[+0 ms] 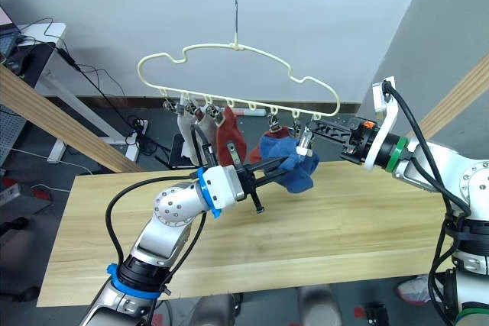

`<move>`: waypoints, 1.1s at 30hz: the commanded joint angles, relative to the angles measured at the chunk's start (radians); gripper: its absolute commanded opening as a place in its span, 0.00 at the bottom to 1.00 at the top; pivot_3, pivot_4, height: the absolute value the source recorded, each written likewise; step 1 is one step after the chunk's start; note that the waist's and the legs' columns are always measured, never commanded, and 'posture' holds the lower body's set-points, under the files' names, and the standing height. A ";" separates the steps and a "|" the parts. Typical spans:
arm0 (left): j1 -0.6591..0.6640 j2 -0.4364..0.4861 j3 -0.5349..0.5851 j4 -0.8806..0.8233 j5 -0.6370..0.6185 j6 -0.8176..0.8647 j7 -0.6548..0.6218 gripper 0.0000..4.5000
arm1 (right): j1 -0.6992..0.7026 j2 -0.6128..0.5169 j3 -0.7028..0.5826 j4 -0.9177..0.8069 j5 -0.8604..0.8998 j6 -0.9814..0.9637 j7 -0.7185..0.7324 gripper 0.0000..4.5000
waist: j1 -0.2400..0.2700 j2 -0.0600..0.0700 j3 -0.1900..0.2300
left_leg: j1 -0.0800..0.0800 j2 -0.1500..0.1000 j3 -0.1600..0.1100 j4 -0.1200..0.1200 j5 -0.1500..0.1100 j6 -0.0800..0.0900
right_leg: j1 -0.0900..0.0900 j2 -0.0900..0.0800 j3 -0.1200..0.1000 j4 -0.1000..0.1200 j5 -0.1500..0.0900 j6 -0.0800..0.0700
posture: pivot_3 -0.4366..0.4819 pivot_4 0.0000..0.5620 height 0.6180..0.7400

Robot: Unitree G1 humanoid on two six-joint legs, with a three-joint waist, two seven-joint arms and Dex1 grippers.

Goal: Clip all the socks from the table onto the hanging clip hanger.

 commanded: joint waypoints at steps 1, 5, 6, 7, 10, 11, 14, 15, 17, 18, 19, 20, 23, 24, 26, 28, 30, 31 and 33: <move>-0.005 -0.007 -0.011 -0.024 -0.004 -0.002 0.014 0.00 | 0.009 -0.018 -0.008 -0.047 0.014 -0.014 0.037 0.23 | 0.000 0.000 0.000 | 0.000 0.000 0.000 0.000 0.000 0.000 | 0.000 0.000 0.000 0.000 0.000 0.000 | 0.24 0.57 1.00; -0.012 -0.015 -0.014 -0.021 -0.009 0.008 0.013 0.00 | 0.040 -0.049 -0.032 -0.049 0.027 -0.008 0.062 0.56 | 0.001 0.000 0.000 | 0.000 0.000 0.000 0.000 0.000 0.000 | 0.000 0.000 0.000 0.000 0.000 0.000 | 0.23 0.57 1.00; -0.015 -0.015 -0.015 -0.015 -0.008 0.007 0.011 0.00 | 0.056 -0.070 -0.049 -0.051 0.032 -0.004 0.074 0.63 | 0.001 0.000 0.000 | 0.000 0.000 0.000 0.000 0.000 0.000 | 0.000 0.000 0.000 0.000 0.000 0.000 | 0.23 0.58 1.00; -0.018 -0.016 -0.016 -0.006 -0.006 0.003 0.011 0.00 | 0.073 -0.094 -0.068 -0.054 0.025 0.001 0.090 0.70 | 0.003 0.000 0.000 | 0.000 0.000 0.000 0.000 0.000 0.000 | 0.000 0.000 0.000 0.000 0.000 0.000 | 0.22 0.58 1.00; -0.035 -0.018 -0.014 0.028 -0.003 -0.012 0.012 0.00 | 0.136 -0.196 -0.132 -0.076 -0.057 0.043 0.193 0.94 | 0.005 0.000 0.000 | 0.000 -0.001 0.000 0.000 0.000 0.000 | 0.000 0.000 0.000 0.000 0.000 0.000 | 0.21 0.59 1.00; -0.042 -0.019 -0.015 0.038 -0.012 -0.011 0.006 0.00 | 0.161 -0.235 -0.155 -0.086 -0.100 0.060 0.239 1.00 | 0.005 0.001 0.000 | 0.000 -0.001 0.000 0.000 0.000 0.000 | 0.000 0.000 0.000 -0.001 0.000 0.000 | 0.20 0.59 1.00; -0.056 -0.020 -0.025 0.058 -0.062 0.017 -0.035 0.12 | 0.249 -0.348 -0.203 -0.136 -0.266 0.096 0.431 1.00 | 0.003 0.001 0.000 | 0.000 -0.001 0.000 0.000 0.000 0.000 | 0.000 0.000 0.000 -0.001 0.000 0.000 | 0.19 0.59 1.00; -0.055 -0.015 -0.032 0.060 -0.080 0.032 -0.056 0.15 | 0.275 -0.369 -0.209 -0.156 -0.322 0.088 0.484 1.00 | 0.002 0.001 0.000 | 0.000 0.000 0.000 0.000 0.000 0.000 | 0.000 0.000 0.000 -0.001 0.000 0.000 | 0.19 0.60 1.00; -0.044 -0.001 -0.038 0.055 -0.115 0.068 -0.093 0.28 | 0.309 -0.383 -0.213 -0.192 -0.419 0.052 0.562 1.00 | -0.006 0.001 0.000 | 0.000 0.000 0.001 0.000 0.000 0.000 | 0.000 0.000 0.000 -0.001 0.000 0.000 | 0.18 0.60 1.00; -0.035 0.007 -0.036 0.048 -0.133 0.089 -0.107 0.35 | 0.319 -0.383 -0.211 -0.210 -0.461 0.033 0.591 1.00 | -0.010 0.001 0.000 | 0.001 0.000 0.001 0.000 0.000 0.000 | 0.000 0.000 0.000 -0.001 0.000 0.001 | 0.18 0.60 1.00; -0.023 0.017 -0.029 0.034 -0.159 0.124 -0.120 0.42 | 0.335 -0.387 -0.207 -0.236 -0.511 0.013 0.631 1.00 | -0.014 0.001 0.000 | 0.001 0.000 0.001 0.000 0.000 0.000 | 0.000 0.000 0.000 0.000 0.000 0.001 | 0.19 0.60 1.00; -0.007 0.031 -0.018 0.013 -0.192 0.170 -0.134 0.48 | 0.353 -0.390 -0.207 -0.264 -0.551 -0.002 0.674 1.00 | -0.018 0.001 0.000 | 0.001 0.000 0.001 0.000 0.000 0.000 | 0.000 0.000 0.001 0.000 0.000 0.001 | 0.19 0.60 1.00; 0.050 0.094 0.045 -0.061 -0.304 0.334 -0.152 0.70 | 0.404 -0.385 -0.191 -0.356 -0.708 -0.105 0.781 1.00 | -0.026 0.001 0.001 | 0.002 0.001 0.001 0.000 0.000 0.000 | 0.000 0.001 0.001 0.000 -0.001 0.002 | 0.21 0.60 1.00; 0.079 0.133 0.075 -0.090 -0.349 0.391 -0.166 0.73 | 0.425 -0.376 -0.182 -0.387 -0.779 -0.165 0.821 1.00 | -0.027 0.001 0.001 | 0.002 0.001 0.001 0.000 0.000 0.000 | 0.000 0.001 0.001 0.000 -0.001 0.002 | 0.22 0.60 1.00; 0.132 0.194 0.149 -0.150 -0.450 0.518 -0.160 0.86 | 0.460 -0.350 -0.164 -0.427 -0.894 -0.270 0.881 1.00 | -0.026 0.001 0.001 | 0.002 0.002 0.001 0.000 0.000 0.000 | 0.000 0.002 0.001 0.000 -0.002 0.003 | 0.25 0.60 1.00; 0.178 0.238 0.244 -0.201 -0.563 0.655 -0.117 0.99 | 0.488 -0.317 -0.142 -0.447 -0.998 -0.369 0.920 1.00 | -0.023 0.001 0.001 | 0.002 0.003 0.001 0.000 0.000 0.000 | 0.000 0.003 0.000 0.000 -0.002 0.004 | 0.26 0.60 1.00; 0.244 0.300 0.338 -0.236 -0.622 0.741 -0.104 0.99 | 0.500 -0.279 -0.110 -0.453 -1.074 -0.444 0.944 1.00 | -0.019 0.001 0.001 | 0.002 0.003 0.001 0.000 0.000 0.000 | 0.000 0.003 0.001 0.000 -0.002 0.004 | 0.31 0.59 1.00; 0.291 0.336 0.384 -0.246 -0.630 0.766 -0.110 0.99 | 0.501 -0.261 -0.088 -0.452 -1.098 -0.467 0.957 1.00 | -0.015 0.001 0.001 | 0.002 0.003 0.001 0.000 0.000 0.000 | 0.001 0.003 0.000 0.000 -0.002 0.004 | 0.32 0.58 1.00; 0.380 0.384 0.470 -0.250 -0.640 0.804 -0.105 0.99 | 0.511 -0.241 -0.044 -0.444 -1.153 -0.516 0.999 1.00 | -0.015 0.001 0.001 | 0.002 0.003 0.002 0.000 0.000 0.000 | 0.001 0.003 0.001 0.000 -0.002 0.003 | 0.35 0.58 1.00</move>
